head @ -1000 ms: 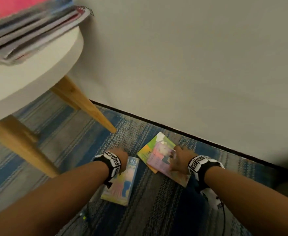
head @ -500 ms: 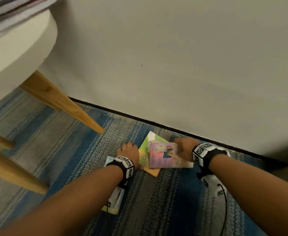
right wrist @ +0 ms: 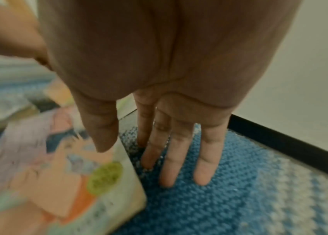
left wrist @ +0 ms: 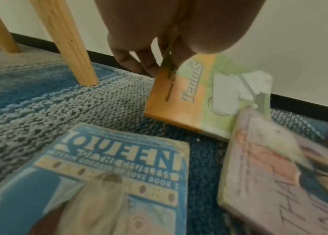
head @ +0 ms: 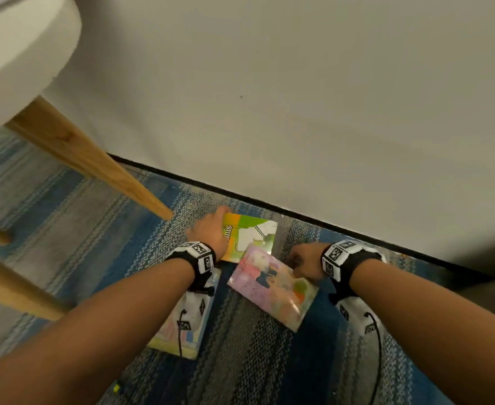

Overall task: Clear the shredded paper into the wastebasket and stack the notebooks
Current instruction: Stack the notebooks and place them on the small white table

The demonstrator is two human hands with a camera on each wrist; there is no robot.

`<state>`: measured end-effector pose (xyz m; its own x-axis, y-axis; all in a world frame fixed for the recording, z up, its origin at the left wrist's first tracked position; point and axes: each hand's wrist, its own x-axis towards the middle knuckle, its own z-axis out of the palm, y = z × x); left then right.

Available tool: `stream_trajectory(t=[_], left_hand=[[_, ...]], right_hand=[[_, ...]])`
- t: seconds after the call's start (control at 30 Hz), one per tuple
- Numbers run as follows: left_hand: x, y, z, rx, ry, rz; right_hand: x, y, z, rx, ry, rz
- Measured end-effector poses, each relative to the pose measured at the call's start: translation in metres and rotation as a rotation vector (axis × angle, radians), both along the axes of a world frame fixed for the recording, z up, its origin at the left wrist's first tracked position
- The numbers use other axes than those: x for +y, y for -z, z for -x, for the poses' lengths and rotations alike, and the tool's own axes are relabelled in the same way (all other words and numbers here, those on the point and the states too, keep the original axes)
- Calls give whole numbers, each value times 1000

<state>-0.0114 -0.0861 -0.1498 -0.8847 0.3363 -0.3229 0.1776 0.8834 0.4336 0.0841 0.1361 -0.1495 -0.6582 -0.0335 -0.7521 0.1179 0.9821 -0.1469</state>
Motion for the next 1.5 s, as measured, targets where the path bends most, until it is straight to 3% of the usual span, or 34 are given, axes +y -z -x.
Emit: stream_trajectory(t=[0.07,0.17,0.4,0.5,0.57,0.67,0.73,0.8,0.87,0.97,1.07,1.23,1.37,1.5], left_hand=[[-2,1,3,53,-66,3],[0,-4,9,155,-110,-63],[21,-46,21,402,77,-50],[24,-52,20,429,263,-80],[24,-52,16,409,343,-204],[21,-48,12,356,351,-454],[16,-42,10,289,296,-513],[10,-31,11,268,210,-446],[-5,-17,17,141,155,-254],[-43,0,20,-169,408,325],[-74,15,3,-194,655,651],[-82,20,-17,-11,662,693],[-82,15,-7,-130,587,709],[-84,14,5,-279,499,600]], right_hand=[[5,7,-4,-5,-40,-57],[13,4,1,146,88,2],[-14,-31,35,674,597,569],[-30,-41,41,660,536,564],[-35,-39,41,611,457,448],[-30,-40,38,566,405,239],[-21,-40,36,488,432,332],[-11,-37,33,380,500,475],[1,-33,26,278,478,444],[13,-25,10,70,360,299],[6,-5,-12,-30,253,167],[-39,23,-49,144,163,-25],[-57,25,-50,144,252,-12],[-50,13,-42,84,402,117]])
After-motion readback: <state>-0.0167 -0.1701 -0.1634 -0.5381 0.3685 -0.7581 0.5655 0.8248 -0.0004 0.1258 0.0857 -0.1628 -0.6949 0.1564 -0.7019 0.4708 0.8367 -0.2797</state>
